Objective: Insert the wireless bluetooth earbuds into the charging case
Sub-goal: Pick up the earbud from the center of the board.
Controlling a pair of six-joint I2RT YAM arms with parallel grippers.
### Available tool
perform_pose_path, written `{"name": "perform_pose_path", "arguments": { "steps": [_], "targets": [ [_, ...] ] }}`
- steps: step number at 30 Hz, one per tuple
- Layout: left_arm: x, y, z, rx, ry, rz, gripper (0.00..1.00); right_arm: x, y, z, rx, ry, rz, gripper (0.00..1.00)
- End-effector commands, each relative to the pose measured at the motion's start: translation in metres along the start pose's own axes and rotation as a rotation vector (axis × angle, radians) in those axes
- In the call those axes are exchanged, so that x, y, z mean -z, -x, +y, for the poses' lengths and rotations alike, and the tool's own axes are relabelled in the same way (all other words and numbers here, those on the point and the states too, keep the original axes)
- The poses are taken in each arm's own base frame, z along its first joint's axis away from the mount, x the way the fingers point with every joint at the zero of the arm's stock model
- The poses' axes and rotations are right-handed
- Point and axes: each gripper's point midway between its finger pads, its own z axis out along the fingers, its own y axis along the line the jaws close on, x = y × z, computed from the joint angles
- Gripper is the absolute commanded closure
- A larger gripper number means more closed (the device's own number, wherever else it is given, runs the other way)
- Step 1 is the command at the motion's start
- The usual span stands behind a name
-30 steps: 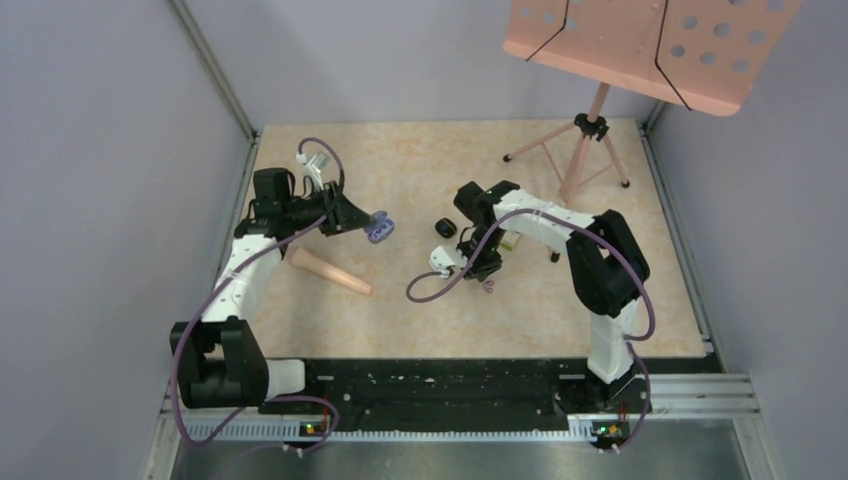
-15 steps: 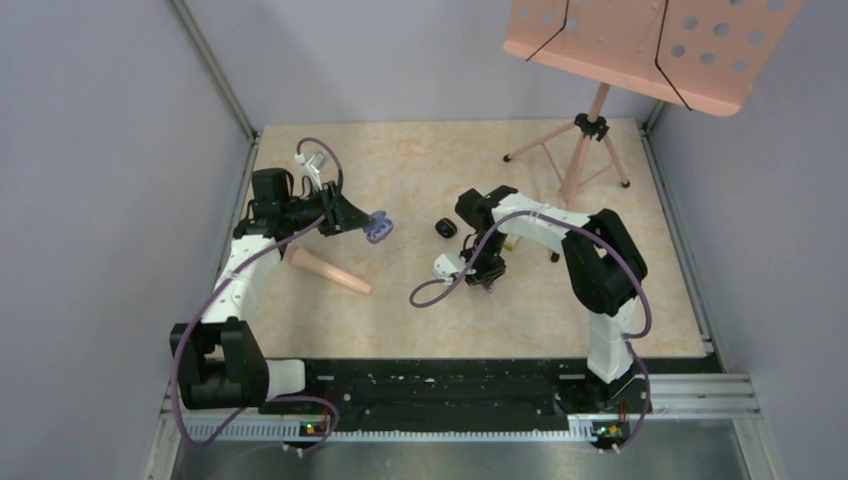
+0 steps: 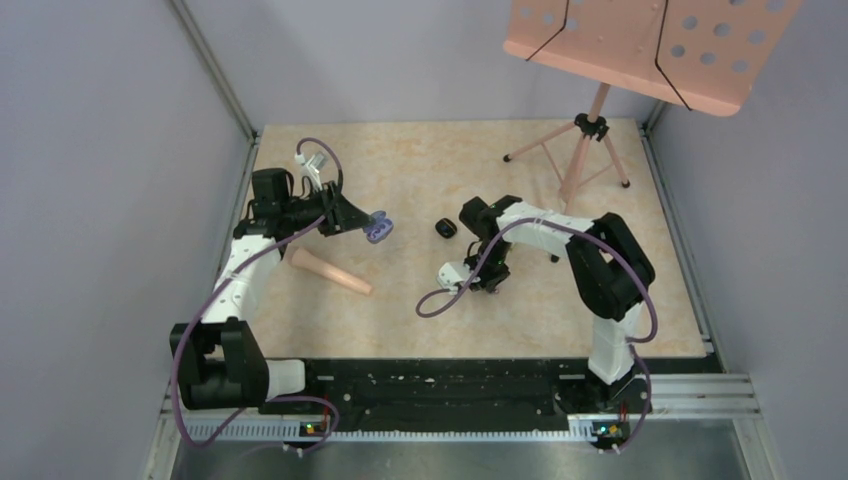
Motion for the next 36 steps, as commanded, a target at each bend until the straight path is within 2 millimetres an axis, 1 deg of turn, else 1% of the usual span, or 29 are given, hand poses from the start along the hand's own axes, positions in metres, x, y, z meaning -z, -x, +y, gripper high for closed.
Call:
{"name": "perform_pose_path", "arguments": {
  "steps": [1,3,4,6,7,10,12,14,17,18,19,20,21,22,26,28,31,36],
  "targets": [
    [0.004,0.010,-0.007,-0.050,-0.017,-0.029,1.00,-0.001,0.005,0.001,0.018,-0.018,-0.007,0.94],
    [0.003,0.010,-0.007,-0.045,-0.018,-0.027,1.00,0.002,0.012,-0.002,-0.012,-0.034,-0.040,1.00],
    [0.003,0.010,-0.007,-0.044,-0.019,-0.026,1.00,0.005,0.017,-0.006,-0.041,-0.048,-0.063,1.00],
    [0.002,0.010,-0.006,-0.037,-0.016,-0.026,1.00,0.016,0.030,-0.017,-0.125,-0.096,-0.133,1.00],
    [0.001,0.009,-0.004,-0.033,-0.014,-0.024,1.00,0.023,0.037,-0.023,-0.181,-0.121,-0.177,1.00],
    [-0.001,0.010,-0.003,-0.026,-0.015,-0.021,1.00,0.054,0.059,-0.043,-0.358,-0.239,-0.332,1.00],
    [-0.003,0.012,-0.003,-0.023,-0.019,-0.014,1.00,0.084,0.073,-0.059,-0.483,-0.344,-0.448,1.00],
    [-0.007,0.015,-0.004,-0.023,-0.026,-0.005,1.00,0.119,0.088,-0.074,-0.590,-0.466,-0.583,1.00],
    [-0.016,0.020,-0.008,-0.032,-0.034,0.005,1.00,0.183,0.101,-0.095,-0.729,-0.734,-0.794,1.00],
    [-0.017,0.024,-0.008,-0.034,-0.029,-0.001,1.00,0.202,0.105,-0.096,-0.790,-0.806,-0.882,1.00],
    [-0.022,0.026,-0.010,-0.035,-0.028,0.002,1.00,0.226,0.106,-0.101,-0.811,-0.912,-0.958,1.00],
    [-0.027,0.027,-0.015,-0.036,-0.034,0.006,1.00,0.244,0.109,-0.103,-0.836,-0.995,-1.021,1.00],
    [-0.031,0.031,-0.019,-0.025,-0.040,0.004,1.00,0.259,0.111,-0.106,-0.844,-1.058,-1.062,1.00],
    [-0.034,0.035,-0.024,-0.015,-0.055,0.001,1.00,0.270,0.116,-0.108,-0.847,-1.086,-1.091,1.00],
    [-0.047,0.048,-0.043,-0.005,-0.103,0.011,1.00,0.295,0.124,-0.126,-0.945,-1.115,-1.195,1.00],
    [-0.050,0.053,-0.052,-0.002,-0.127,0.008,1.00,0.300,0.129,-0.132,-0.966,-1.123,-1.232,1.00],
    [-0.052,0.060,-0.057,0.055,-0.147,-0.003,1.00,0.299,0.137,-0.137,-0.953,-1.129,-1.253,1.00],
    [-0.051,0.061,-0.062,0.082,-0.176,0.001,1.00,0.288,0.145,-0.141,-0.943,-1.108,-1.264,1.00]
  ]
}}
